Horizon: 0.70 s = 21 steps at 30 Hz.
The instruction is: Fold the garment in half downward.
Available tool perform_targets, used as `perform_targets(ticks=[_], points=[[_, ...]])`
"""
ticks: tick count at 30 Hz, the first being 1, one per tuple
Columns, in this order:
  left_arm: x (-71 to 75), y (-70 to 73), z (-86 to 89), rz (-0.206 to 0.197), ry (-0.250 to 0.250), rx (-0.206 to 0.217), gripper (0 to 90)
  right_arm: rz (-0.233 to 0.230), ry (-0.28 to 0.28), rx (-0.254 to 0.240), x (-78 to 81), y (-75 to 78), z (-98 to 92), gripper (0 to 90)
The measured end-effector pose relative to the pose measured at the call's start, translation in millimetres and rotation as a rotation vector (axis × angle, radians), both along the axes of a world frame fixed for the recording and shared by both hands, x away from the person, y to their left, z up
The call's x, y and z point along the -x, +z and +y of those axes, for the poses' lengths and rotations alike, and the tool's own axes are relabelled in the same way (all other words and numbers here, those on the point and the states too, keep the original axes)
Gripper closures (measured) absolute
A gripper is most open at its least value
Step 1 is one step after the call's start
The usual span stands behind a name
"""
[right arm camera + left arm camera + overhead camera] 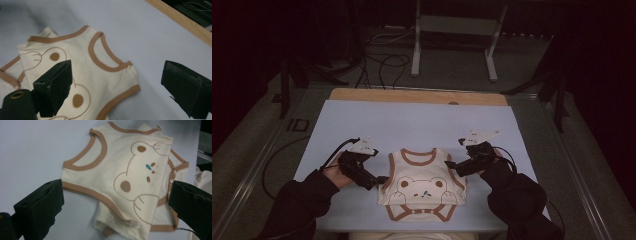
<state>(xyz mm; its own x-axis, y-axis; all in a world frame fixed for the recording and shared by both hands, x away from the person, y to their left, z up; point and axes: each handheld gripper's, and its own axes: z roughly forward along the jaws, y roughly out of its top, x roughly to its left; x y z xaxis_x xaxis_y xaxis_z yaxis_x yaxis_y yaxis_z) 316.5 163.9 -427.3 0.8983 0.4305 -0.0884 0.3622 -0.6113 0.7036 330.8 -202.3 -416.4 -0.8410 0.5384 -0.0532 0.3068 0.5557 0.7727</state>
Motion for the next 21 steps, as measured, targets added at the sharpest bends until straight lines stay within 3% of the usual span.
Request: perform_targets(ticks=[8, 21], points=[[-18.6, -1.2, -4.3, 0.006, 0.007, 0.012, 0.9, 0.021, 0.004, 0.014, -23.3, -6.3, 9.6, 10.5], [-46.9, -23.3, -13.5, 0.034, 0.025, -0.004, 0.9, 0.079, 0.011, 0.043, -51.8, -30.3, 18.8, 10.6]])
